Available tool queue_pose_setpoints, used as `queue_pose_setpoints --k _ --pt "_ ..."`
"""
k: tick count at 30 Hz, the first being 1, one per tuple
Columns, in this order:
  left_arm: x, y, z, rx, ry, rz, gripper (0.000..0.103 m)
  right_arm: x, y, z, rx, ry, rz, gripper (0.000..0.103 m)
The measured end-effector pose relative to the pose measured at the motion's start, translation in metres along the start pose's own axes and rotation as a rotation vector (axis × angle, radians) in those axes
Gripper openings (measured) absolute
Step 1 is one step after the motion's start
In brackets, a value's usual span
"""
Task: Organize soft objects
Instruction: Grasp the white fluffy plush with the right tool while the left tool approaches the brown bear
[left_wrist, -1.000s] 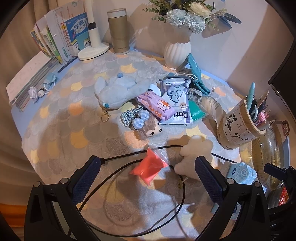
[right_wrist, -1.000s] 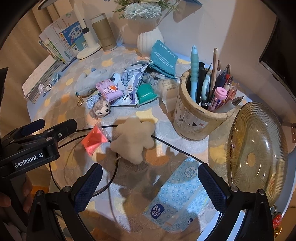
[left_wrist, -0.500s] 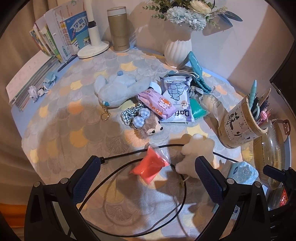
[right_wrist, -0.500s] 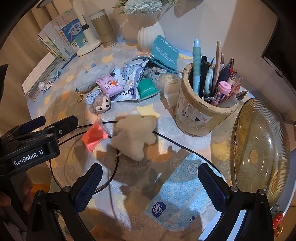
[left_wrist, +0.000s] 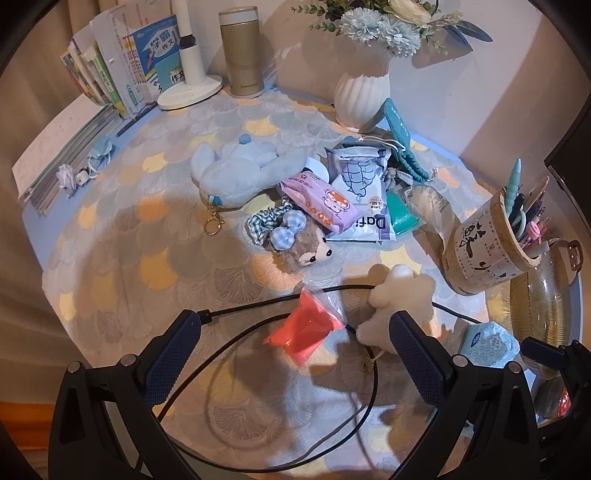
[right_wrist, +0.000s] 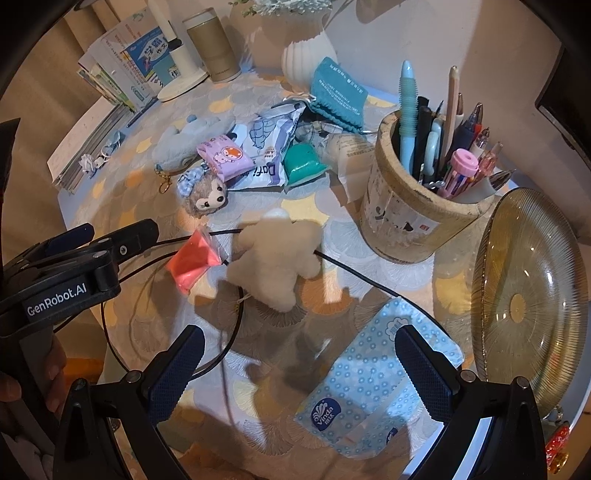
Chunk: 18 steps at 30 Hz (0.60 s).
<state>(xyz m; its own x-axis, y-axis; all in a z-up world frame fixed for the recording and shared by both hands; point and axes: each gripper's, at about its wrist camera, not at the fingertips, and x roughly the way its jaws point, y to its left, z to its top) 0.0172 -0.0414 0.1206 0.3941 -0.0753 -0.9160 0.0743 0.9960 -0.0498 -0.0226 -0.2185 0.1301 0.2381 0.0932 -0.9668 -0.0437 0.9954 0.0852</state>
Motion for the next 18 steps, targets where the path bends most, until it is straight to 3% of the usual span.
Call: queue_pose_setpoints --k 11,15,18 --pt "0.014 0.010 0.009 -0.061 -0.013 -0.051 0.102 0.009 0.002 -0.001 0.000 0.018 0.044 0.103" --pt "0.038 0.017 0.021 -0.099 -0.030 -0.083 0.102 0.022 0.003 0.003 0.020 -0.015 0.122 0.103" --pt "0.065 0.025 0.028 -0.149 0.003 -0.123 0.100 0.043 0.004 0.009 0.045 -0.015 0.156 0.103"
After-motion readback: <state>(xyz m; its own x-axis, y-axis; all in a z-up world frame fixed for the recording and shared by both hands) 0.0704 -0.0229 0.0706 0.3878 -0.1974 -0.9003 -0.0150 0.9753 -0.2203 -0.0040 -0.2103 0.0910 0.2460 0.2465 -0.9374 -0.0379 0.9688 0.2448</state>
